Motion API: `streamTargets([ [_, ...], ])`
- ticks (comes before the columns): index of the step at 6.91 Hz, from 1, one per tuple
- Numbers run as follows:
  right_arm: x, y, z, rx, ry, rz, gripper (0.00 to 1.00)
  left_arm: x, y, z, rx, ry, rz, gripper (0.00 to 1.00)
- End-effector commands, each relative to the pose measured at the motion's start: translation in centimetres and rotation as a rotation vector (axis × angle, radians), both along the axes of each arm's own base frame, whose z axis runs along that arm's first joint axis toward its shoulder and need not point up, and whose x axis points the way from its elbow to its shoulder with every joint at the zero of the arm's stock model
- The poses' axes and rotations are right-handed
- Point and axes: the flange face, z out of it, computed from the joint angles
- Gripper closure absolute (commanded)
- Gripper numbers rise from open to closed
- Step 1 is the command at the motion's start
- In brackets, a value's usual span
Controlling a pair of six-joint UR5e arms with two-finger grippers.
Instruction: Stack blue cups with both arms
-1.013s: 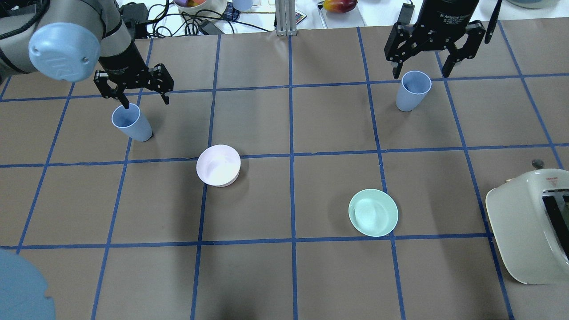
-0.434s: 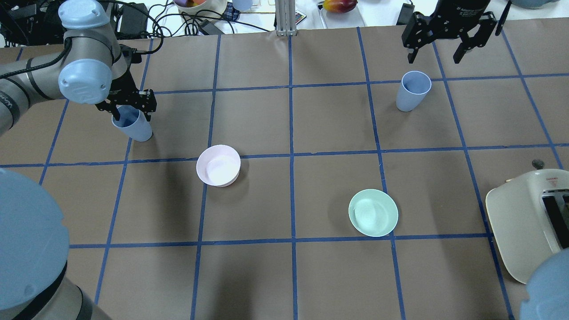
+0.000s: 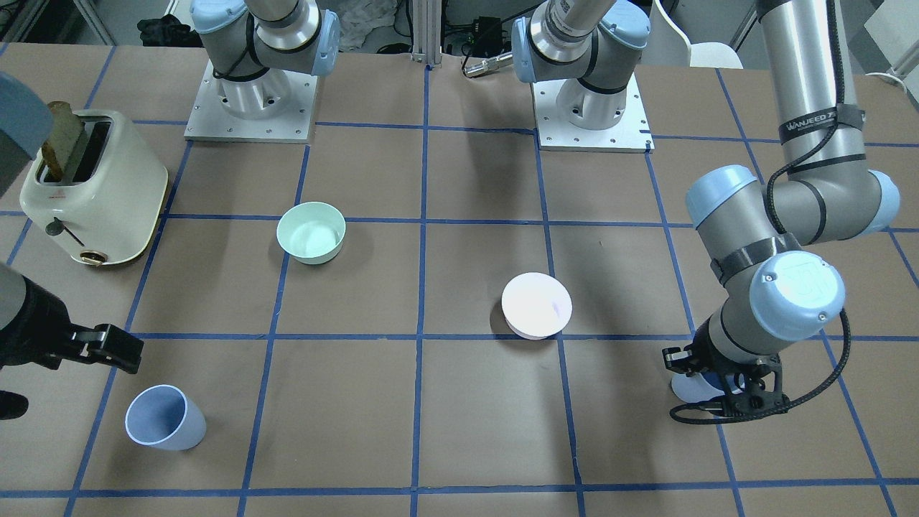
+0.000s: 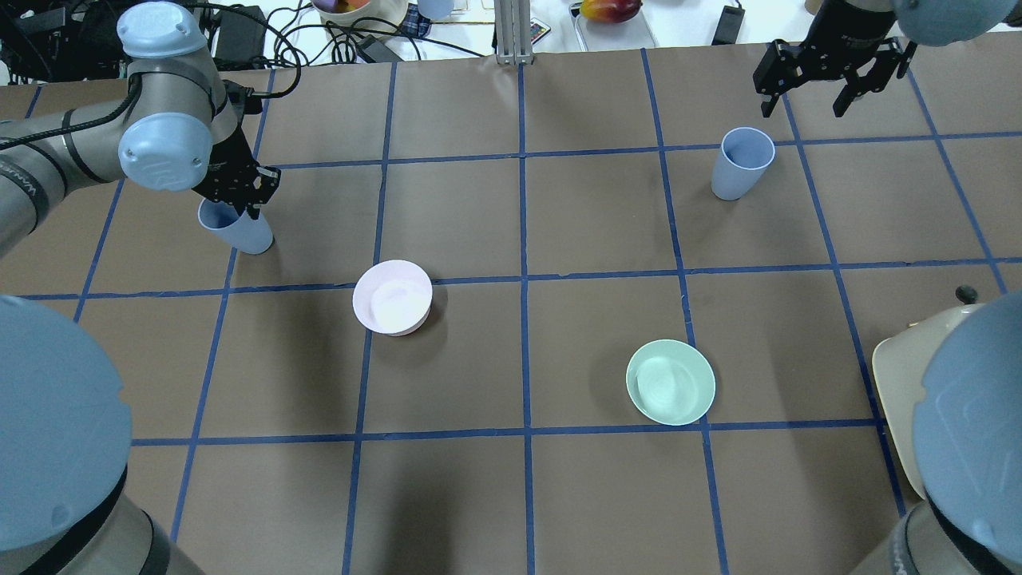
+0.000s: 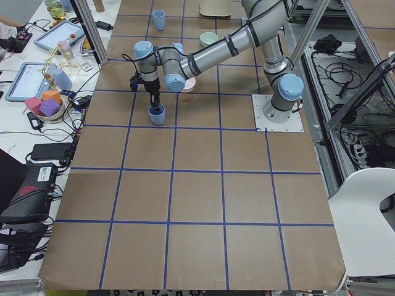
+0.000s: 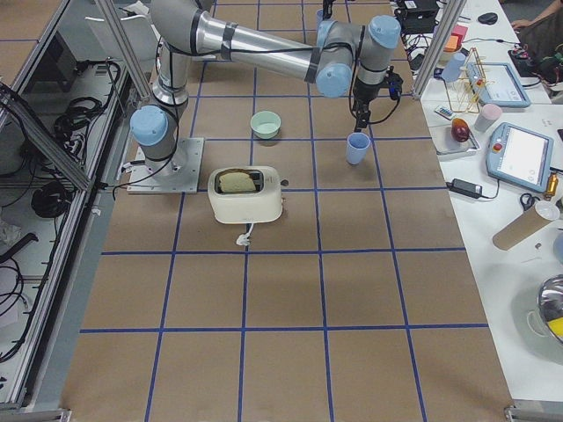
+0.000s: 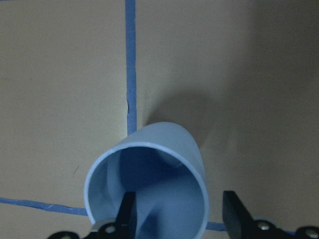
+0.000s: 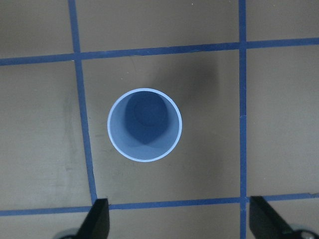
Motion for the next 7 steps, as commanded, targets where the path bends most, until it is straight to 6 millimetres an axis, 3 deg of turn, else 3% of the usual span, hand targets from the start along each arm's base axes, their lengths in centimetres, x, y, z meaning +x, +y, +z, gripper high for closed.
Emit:
streamTargets([
  [1, -3.1, -2.7, -6.3, 0.011, -0.013, -0.026, 0.0, -8.9, 0.5, 1.7, -0.043, 0.011, -0.02, 1.0],
  [3, -3.1, -3.2, -8.3, 0.024, -0.022, -0.024, 0.0, -25.2, 2.9, 4.8, -0.132, 0.047, 0.074, 1.0],
  [4, -3.1, -3.0, -9.0, 0.046, -0.026, -0.023, 0.0, -31.9, 6.2, 6.7, -0.161, 0.106, 0.158, 1.0],
  [5, -3.0, -2.6, -10.8, 0.074, -0.035, -0.022, 0.0, -37.4, 10.3, 7.0, -0.14, 0.126, 0.201, 1.0],
  [6, -2.9, -2.3, -11.7, 0.089, -0.038, -0.023, 0.0, -41.6, 14.4, 6.0, -0.095, 0.102, 0.181, 1.0],
  [7, -2.7, -1.9, -12.3, 0.101, -0.041, -0.022, 0.0, -42.6, 16.9, 4.1, -0.046, 0.072, 0.17, 1.0],
])
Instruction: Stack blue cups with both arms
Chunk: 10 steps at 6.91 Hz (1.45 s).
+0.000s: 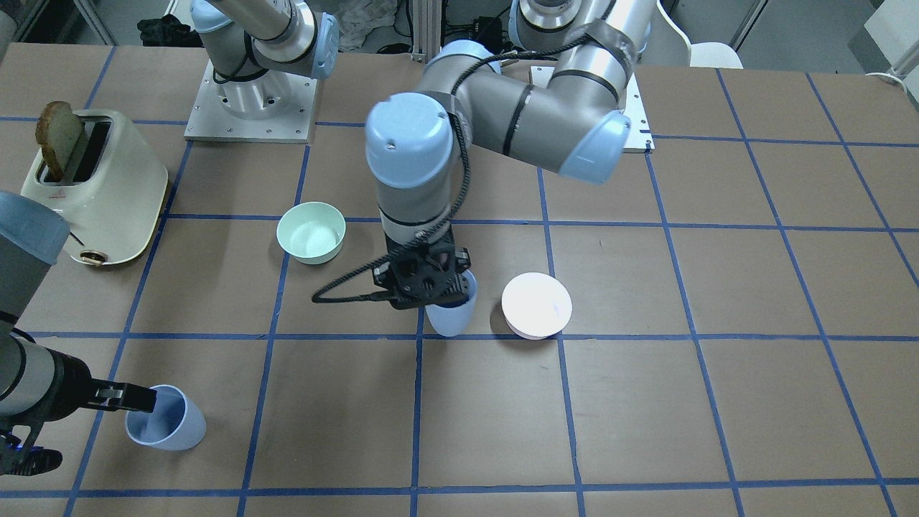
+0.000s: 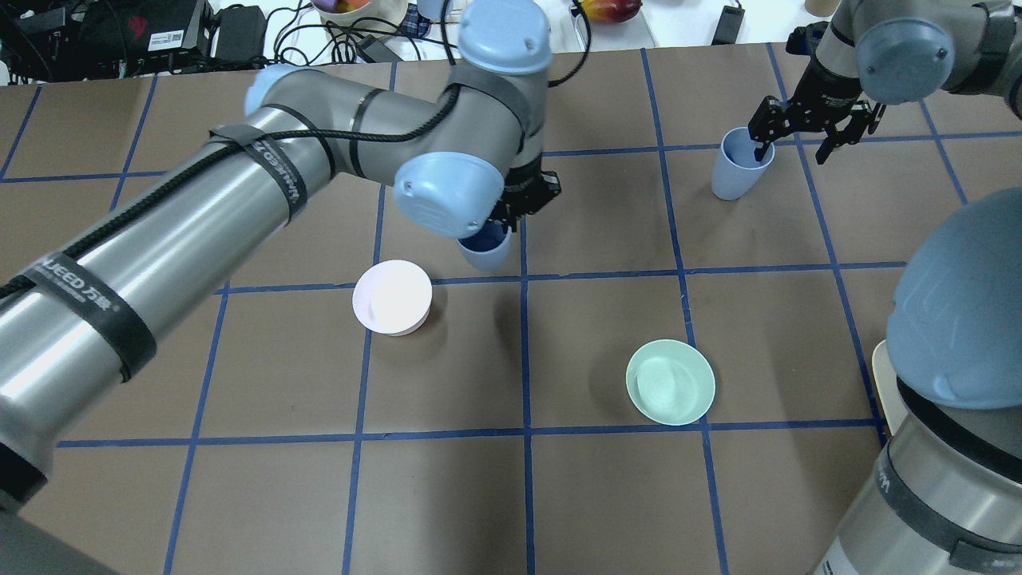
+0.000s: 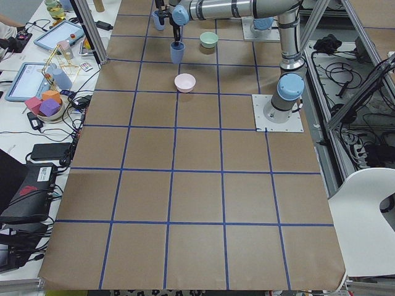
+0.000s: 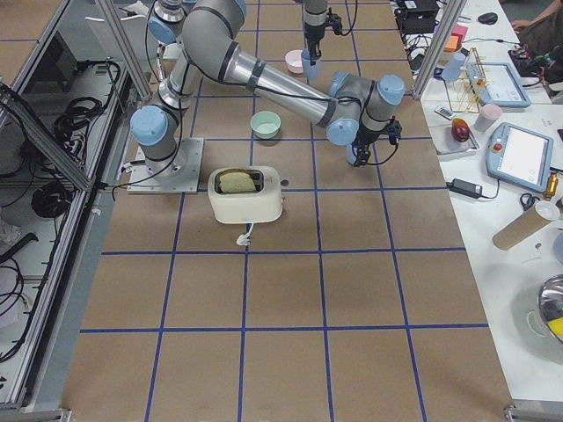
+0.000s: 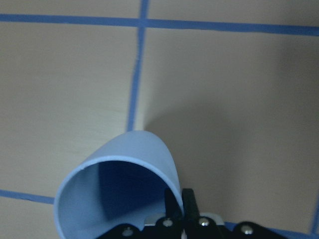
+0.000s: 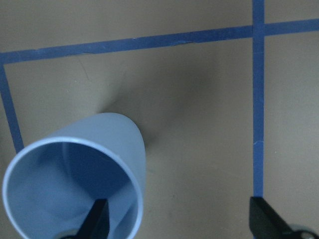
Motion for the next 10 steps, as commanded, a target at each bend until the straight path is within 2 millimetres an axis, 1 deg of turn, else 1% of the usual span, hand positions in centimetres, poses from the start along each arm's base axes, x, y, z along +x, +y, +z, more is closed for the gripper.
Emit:
streamTargets([
  [1, 0.1, 0.5, -1.4, 0.022, -0.009, -0.003, 0.0, -2.7, 5.7, -4.9, 0.116, -0.049, 0.003, 1.0],
  [2, 0.7, 0.3, -1.5, 0.006, -0.061, -0.009, 0.0, -2.3, 6.1, -5.2, 0.13, -0.029, 0.011, 1.0],
  [3, 1.1, 0.2, -1.8, -0.002, -0.103, -0.014, 0.19, -2.5, 6.1, -5.3, 0.134, -0.015, 0.015, 0.01],
  [4, 1.1, 0.1, -2.2, 0.004, -0.104, -0.01, 0.58, -2.2, 5.7, -4.8, 0.124, -0.003, 0.019, 0.0],
  [5, 1.0, 0.0, -2.2, 0.003, -0.103, -0.013, 0.86, -1.5, 5.2, -2.7, 0.089, 0.011, 0.027, 0.0],
  [6, 1.0, 0.0, -2.2, 0.003, -0.104, -0.015, 1.0, 0.6, 3.1, 1.6, 0.027, 0.038, 0.059, 0.0],
  [7, 1.0, -0.2, -1.7, -0.006, -0.101, -0.013, 1.0, 4.7, 0.9, 6.9, 0.005, 0.055, 0.066, 0.0],
  [8, 0.9, -0.6, -0.6, -0.024, -0.095, -0.019, 1.0, 10.8, -0.8, 12.0, 0.039, 0.045, -0.092, 0.0],
  [9, 0.9, -0.8, 0.1, -0.028, -0.096, -0.021, 1.0, 16.3, -1.1, 15.6, 0.058, 0.036, -0.177, 0.0],
  [10, 2.3, 0.0, 3.2, -0.045, -0.092, -0.015, 1.0, 20.1, -0.7, 18.9, 0.003, 0.049, -0.143, 0.0],
])
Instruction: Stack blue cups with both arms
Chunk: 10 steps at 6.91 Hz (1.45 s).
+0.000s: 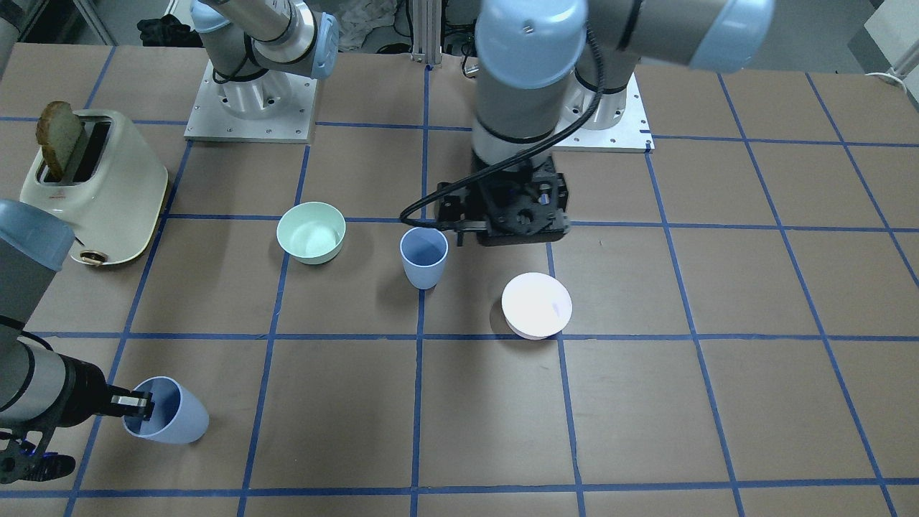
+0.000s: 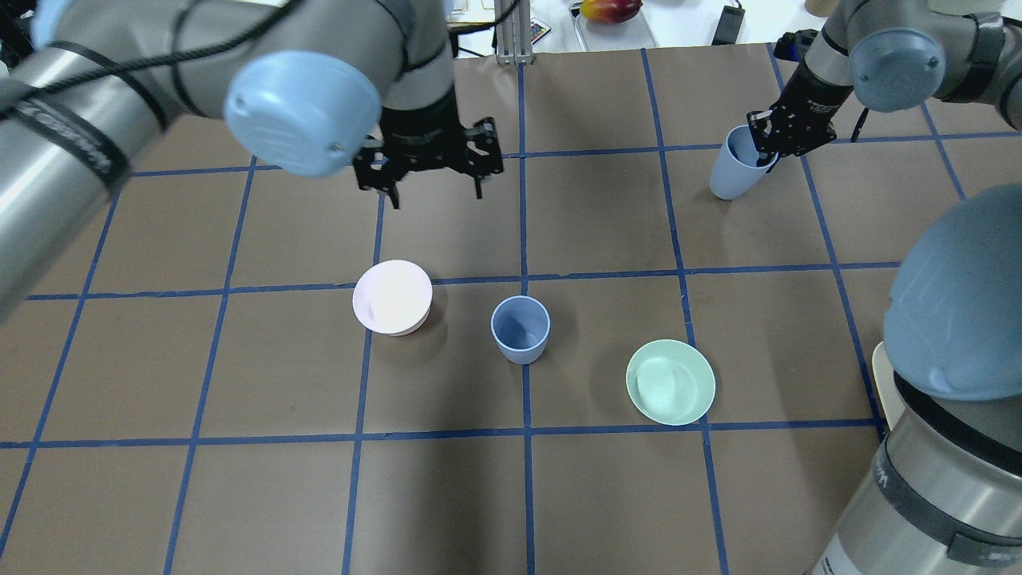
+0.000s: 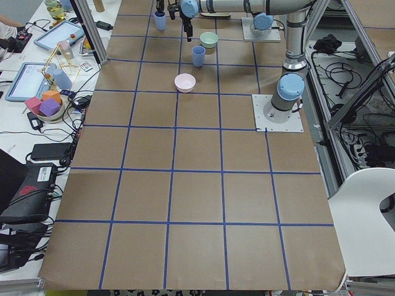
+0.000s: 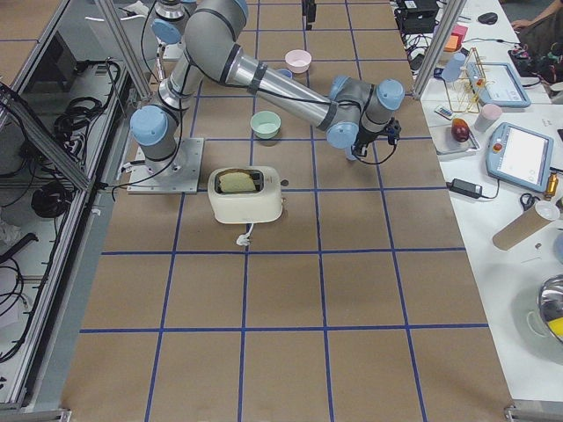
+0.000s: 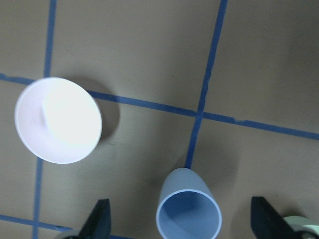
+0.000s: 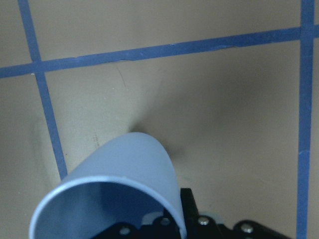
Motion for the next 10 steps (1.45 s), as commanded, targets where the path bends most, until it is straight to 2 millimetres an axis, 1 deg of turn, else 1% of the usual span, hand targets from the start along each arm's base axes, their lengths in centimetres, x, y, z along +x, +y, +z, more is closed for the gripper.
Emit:
streamTargets([
  [1, 3.9, 1.8, 5.0, 0.021, -0.045, -0.046, 1.0, 7.0, 2.0, 7.2, -0.084, 0.02, 0.014, 0.0],
  [2, 7.9, 3.8, 7.7, 0.076, -0.049, -0.078, 1.0, 7.1, 3.4, 8.3, -0.12, 0.025, 0.012, 0.0],
  [3, 14.3, 6.2, 9.5, 0.14, -0.063, -0.107, 1.0, 7.2, 4.3, 7.6, -0.171, 0.027, 0.005, 0.0],
  [4, 18.8, 8.2, 11.0, 0.159, -0.06, -0.151, 1.0, 7.3, 5.2, 5.0, -0.183, 0.02, -0.001, 0.0],
  [5, 22.4, 10.8, 12.2, 0.205, -0.047, -0.119, 1.0, 7.9, 5.8, 5.9, -0.234, 0.008, 0.008, 0.0],
  [6, 23.8, 13.2, 12.0, 0.295, -0.028, -0.107, 1.0, 8.3, 5.7, 6.4, -0.236, 0.014, 0.016, 0.0],
  [7, 24.3, 15.4, 12.1, 0.328, -0.014, -0.146, 1.0, 8.3, 6.1, 6.2, -0.184, 0.011, 0.016, 0.0],
  [8, 24.8, 17.2, 11.6, 0.35, 0.003, -0.193, 1.0, 8.6, 6.7, 6.9, -0.116, 0.002, 0.018, 0.0],
  [9, 26.4, 18.5, 11.1, 0.349, 0.016, -0.167, 1.0, 8.4, 6.4, 7.1, -0.086, 0.001, 0.016, 0.0],
  [10, 28.6, 19.2, 11.1, 0.332, 0.025, -0.185, 1.0, 8.4, 6.4, 6.8, -0.081, 0.0, 0.016, 0.0],
])
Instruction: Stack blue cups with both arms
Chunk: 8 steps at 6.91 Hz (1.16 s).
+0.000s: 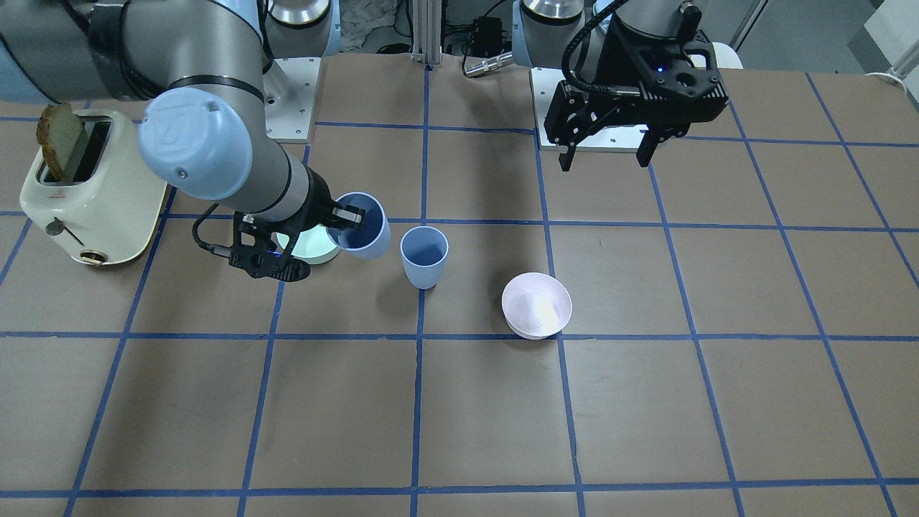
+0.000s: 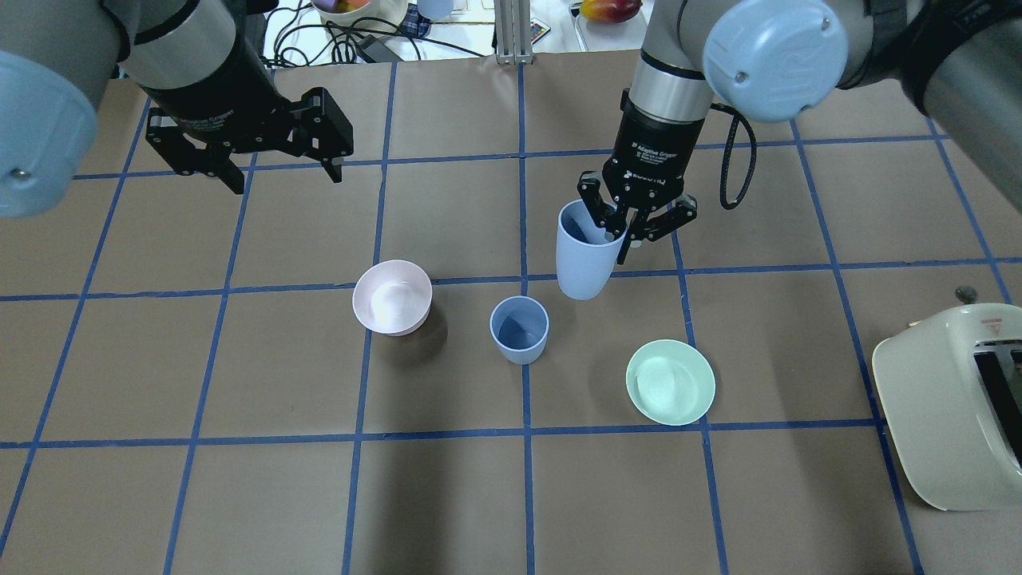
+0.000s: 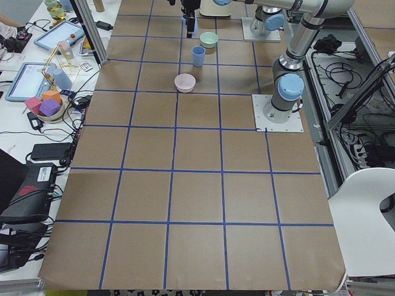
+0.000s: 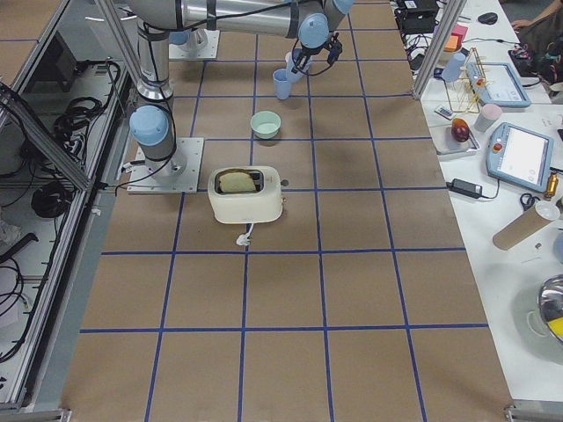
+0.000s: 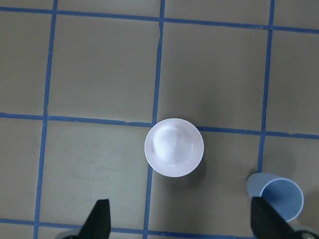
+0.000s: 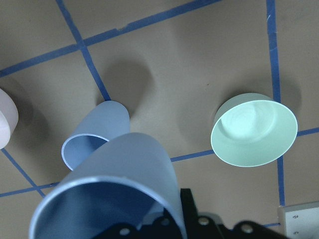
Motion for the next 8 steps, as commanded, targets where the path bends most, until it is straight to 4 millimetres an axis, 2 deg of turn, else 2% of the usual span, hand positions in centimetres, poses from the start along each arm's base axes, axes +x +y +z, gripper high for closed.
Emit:
streamTargets([
  [1, 4.5, 2.0, -0.5, -0.02, 0.043, -0.018, 1.0, 0.0, 0.0, -0.2, 0.021, 0.003, 0.0, 0.0],
  [2, 5.1, 2.8, -0.8, -0.012, 0.043, -0.016, 1.0, 0.0, 0.0, -0.2, 0.02, 0.0, 0.0, 0.0],
  [4, 5.9, 3.8, -3.4, 0.006, 0.056, -0.037, 1.0, 0.0, -0.1, -0.2, 0.019, -0.006, 0.0, 0.0],
  [8, 7.4, 4.6, -4.0, -0.01, 0.056, -0.034, 1.0, 0.1, -0.1, -0.1, 0.017, -0.009, 0.001, 0.0],
])
